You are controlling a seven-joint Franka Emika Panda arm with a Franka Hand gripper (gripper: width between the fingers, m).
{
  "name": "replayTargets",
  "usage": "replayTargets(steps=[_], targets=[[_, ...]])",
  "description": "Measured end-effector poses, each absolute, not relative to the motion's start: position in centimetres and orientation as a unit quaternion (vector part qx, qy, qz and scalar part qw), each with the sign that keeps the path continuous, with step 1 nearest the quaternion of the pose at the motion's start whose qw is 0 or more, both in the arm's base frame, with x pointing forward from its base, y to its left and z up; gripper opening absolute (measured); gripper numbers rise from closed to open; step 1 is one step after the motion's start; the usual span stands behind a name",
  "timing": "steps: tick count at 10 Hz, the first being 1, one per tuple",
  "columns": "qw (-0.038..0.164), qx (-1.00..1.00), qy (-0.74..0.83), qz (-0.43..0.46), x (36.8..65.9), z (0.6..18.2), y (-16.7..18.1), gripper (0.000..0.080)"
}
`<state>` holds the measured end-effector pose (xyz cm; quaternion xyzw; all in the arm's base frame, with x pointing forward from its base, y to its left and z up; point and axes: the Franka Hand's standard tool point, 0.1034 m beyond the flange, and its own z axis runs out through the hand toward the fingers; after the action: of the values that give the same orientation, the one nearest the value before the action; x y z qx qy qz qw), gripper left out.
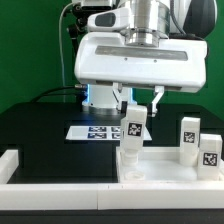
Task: Assemble square table
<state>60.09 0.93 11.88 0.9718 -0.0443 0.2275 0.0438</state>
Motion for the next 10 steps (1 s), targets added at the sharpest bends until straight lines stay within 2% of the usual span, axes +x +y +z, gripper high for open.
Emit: replayTargets(steps=[4, 10], targets=[[0.049, 0.973, -0.042, 0.224, 60.4, 10.5, 1.3, 0.0291], [0.066, 0.963, -0.032, 0.259, 61.2, 9.7, 1.1, 0.0291]])
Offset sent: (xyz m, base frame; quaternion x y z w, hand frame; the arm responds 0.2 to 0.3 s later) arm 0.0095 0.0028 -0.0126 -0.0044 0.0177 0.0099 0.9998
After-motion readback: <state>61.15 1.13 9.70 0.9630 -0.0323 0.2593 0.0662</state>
